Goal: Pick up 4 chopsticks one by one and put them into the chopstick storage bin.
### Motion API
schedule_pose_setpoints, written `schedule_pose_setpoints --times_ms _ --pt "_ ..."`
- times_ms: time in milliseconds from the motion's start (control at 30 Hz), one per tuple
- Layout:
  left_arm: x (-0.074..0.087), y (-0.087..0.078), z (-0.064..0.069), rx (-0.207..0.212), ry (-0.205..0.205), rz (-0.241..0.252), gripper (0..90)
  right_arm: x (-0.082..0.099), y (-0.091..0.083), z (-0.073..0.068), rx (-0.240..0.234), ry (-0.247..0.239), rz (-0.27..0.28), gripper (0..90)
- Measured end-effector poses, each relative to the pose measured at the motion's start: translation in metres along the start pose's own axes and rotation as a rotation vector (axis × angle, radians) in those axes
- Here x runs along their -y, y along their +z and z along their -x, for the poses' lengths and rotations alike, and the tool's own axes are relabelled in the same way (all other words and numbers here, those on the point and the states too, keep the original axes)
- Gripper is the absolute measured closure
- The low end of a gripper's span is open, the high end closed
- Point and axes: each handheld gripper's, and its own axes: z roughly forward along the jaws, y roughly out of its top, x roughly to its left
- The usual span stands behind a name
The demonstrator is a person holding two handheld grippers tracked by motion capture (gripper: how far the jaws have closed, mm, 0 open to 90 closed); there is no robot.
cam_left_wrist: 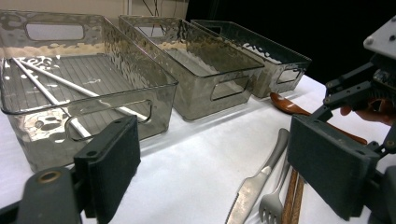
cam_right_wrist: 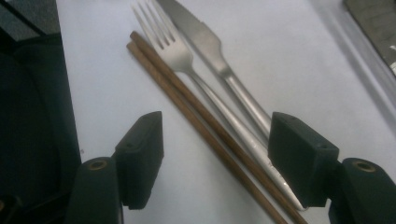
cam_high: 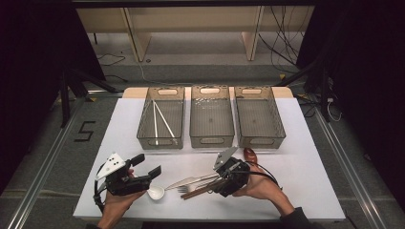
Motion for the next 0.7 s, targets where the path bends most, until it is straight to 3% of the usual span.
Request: schedule_pose_setpoints --times_ms 400,700 --pt "0.000 0.000 0.000 0.001 -0.001 0.001 16.9 0.006 0.014 -0.001 0.017 -0.074 -0.109 50.8" --pt "0.000 0.000 0.000 0.002 0.002 -0.002 16.9 0.010 0.021 -0.001 0.039 -0.112 -0.147 57.8"
